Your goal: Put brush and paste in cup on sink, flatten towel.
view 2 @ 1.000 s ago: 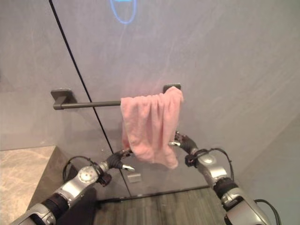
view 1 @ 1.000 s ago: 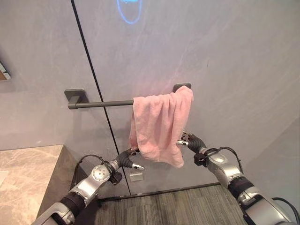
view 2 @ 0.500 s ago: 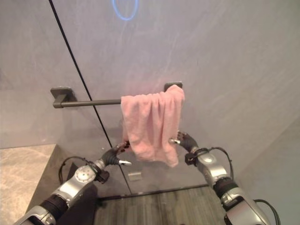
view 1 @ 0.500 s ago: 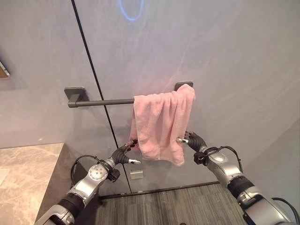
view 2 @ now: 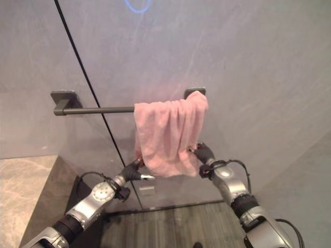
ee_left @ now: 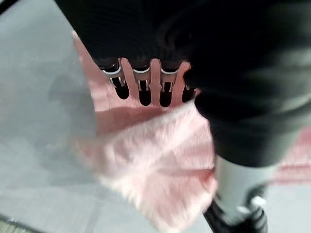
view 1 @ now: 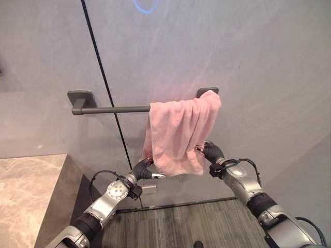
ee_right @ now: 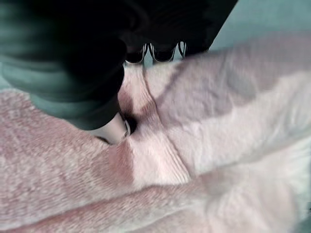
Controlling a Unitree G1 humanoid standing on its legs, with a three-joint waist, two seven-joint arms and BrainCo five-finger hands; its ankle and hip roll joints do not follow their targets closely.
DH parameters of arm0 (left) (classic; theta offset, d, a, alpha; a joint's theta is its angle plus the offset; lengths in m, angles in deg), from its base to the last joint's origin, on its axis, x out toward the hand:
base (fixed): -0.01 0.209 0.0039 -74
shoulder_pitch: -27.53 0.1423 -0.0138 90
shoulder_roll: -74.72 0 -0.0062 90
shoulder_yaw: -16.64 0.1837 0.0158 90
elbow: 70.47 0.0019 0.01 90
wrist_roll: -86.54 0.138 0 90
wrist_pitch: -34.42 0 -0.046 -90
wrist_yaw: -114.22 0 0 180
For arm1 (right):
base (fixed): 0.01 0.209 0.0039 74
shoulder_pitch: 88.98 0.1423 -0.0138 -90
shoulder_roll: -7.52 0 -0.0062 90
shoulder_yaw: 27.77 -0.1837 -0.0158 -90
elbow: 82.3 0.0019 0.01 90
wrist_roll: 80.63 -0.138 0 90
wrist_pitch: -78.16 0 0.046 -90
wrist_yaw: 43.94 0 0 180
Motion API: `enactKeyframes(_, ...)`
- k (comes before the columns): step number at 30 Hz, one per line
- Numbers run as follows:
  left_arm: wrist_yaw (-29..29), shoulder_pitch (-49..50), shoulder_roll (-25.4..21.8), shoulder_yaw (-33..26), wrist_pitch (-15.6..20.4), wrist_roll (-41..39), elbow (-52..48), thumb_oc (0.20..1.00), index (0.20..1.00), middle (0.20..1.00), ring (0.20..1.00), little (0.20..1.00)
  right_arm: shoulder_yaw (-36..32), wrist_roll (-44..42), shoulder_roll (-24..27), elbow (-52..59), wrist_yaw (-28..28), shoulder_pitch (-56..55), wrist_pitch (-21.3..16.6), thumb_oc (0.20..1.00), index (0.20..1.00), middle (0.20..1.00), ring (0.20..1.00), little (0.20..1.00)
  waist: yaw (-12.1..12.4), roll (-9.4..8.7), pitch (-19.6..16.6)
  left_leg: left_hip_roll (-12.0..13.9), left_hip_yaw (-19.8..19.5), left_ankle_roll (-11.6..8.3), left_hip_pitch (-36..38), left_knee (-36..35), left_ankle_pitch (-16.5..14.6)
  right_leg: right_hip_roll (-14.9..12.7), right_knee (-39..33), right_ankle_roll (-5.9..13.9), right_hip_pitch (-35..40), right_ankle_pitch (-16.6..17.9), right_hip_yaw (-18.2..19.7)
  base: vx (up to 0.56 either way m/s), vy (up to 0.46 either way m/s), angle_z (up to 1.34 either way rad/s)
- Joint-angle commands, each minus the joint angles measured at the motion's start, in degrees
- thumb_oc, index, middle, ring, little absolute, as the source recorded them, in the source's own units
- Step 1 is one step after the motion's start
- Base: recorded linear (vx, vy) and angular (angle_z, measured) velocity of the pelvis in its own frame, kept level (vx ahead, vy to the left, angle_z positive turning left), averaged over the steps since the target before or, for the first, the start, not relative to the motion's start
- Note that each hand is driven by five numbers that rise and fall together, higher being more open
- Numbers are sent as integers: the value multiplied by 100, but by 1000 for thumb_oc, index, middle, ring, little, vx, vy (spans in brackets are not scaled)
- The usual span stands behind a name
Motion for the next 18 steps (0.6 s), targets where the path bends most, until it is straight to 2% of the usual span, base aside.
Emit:
enactKeyframes(1,-281,-261,-159,-270,247,-48,-231,200,200,200,200,200,-334,-35,-48,443,108,267,-437,200,200,200,200,200,132,-220,-89,104,-56,110,-36,77,-13,-302,38,246,50,144,193,0,0,0)
enactKeyframes(6,-316,62,-359,-737,320,24,-610,200,200,200,200,200,-550,178,41,999,102,-78,-568,200,200,200,200,200,139,-202,-120,112,-62,108,-14,77,-29,-307,25,250,83,127,161,0,0,0)
enactKeyframes(7,-396,194,-494,-1090,410,31,-1029,200,200,200,200,200,-623,172,99,1534,80,-217,-651,200,200,200,200,200,146,-199,-114,109,-67,104,-15,77,-29,-311,25,253,90,125,155,0,0,0)
enactKeyframes(10,-454,406,-583,-1450,475,-97,-1420,200,200,200,200,200,-706,262,254,2242,50,-320,-706,200,200,200,200,200,135,-202,-115,111,-74,100,-15,77,-28,-312,26,256,93,120,159,0,0,0)
enactKeyframes(11,-592,585,-670,-1921,622,-233,-2044,200,200,200,200,200,-803,263,398,2978,-4,-363,-836,200,200,200,200,200,143,-217,-123,118,-76,96,-25,77,-30,-322,21,263,94,116,150,0,0,0)
enactKeyframes(15,-723,957,-518,-2476,829,-463,-2626,200,200,200,200,200,-885,230,424,3761,-75,-450,-977,200,200,200,200,200,159,-241,-129,112,-93,93,-61,77,-34,-334,8,272,93,117,105,0,0,0)
enactKeyframes(18,-799,1168,-380,-2749,986,-553,-2898,200,200,200,200,200,-852,328,433,3937,-67,-465,-1031,200,200,200,200,200,195,-277,-123,99,-133,94,-99,77,-33,-337,2,267,90,115,78,-10,-1,4)
